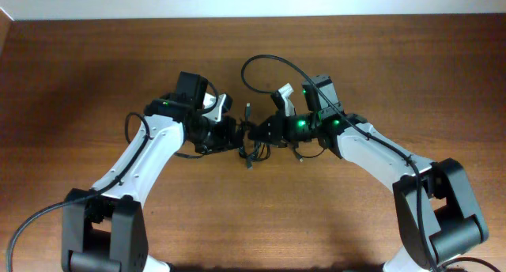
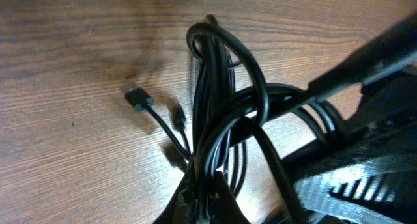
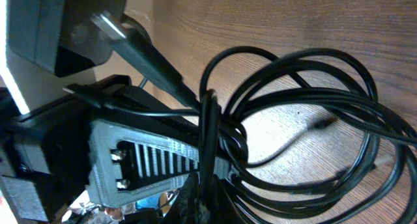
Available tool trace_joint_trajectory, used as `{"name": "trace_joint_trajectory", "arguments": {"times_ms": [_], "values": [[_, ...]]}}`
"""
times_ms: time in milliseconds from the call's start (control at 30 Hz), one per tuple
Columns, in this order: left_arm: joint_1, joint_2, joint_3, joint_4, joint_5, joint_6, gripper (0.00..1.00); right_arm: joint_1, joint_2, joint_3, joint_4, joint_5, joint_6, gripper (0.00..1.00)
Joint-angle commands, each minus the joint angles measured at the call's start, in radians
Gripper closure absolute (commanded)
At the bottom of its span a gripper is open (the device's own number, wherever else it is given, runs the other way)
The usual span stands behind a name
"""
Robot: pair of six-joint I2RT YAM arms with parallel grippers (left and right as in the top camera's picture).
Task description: Untangle cables
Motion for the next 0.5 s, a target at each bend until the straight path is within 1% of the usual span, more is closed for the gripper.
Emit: {"name": "trace_joint_trajectory", "arguments": {"times_ms": [0,133,200,233,300,367,400,467], "values": [[-0.009,-0.002,-0.024,-0.001,0.011,0.002,1.00,0.003,-0.022,0.000,0.003,-0.024,-0.009,0.96],[-0.006,-0.003,-0.023,-0.002,0.036,0.005,1.00,0.003,-0.022,0.000,-0.049,0.015,-0.013,0.96],[0.020,-0.003,-0.021,-0.002,0.132,0.021,1.00,0.003,-0.022,-0.002,-0.130,0.074,-0.066,0.95],[0.050,-0.003,-0.021,-0.001,0.188,0.026,1.00,0.003,-0.022,-0.002,-0.186,0.098,-0.111,0.92],[0.103,-0.003,-0.021,-0.001,0.303,0.027,1.00,0.003,-0.022,-0.002,-0.241,0.118,-0.150,0.91],[0.154,-0.003,-0.021,0.004,0.462,0.042,1.00,0.010,-0.022,-0.002,-0.308,0.201,-0.151,0.92],[0.180,-0.003,-0.021,0.009,0.562,0.074,1.00,0.020,-0.022,-0.002,-0.335,0.253,-0.151,0.91],[0.217,-0.003,-0.021,0.009,0.678,0.096,1.00,0.034,-0.022,-0.004,-0.364,0.336,-0.151,0.92]]}}
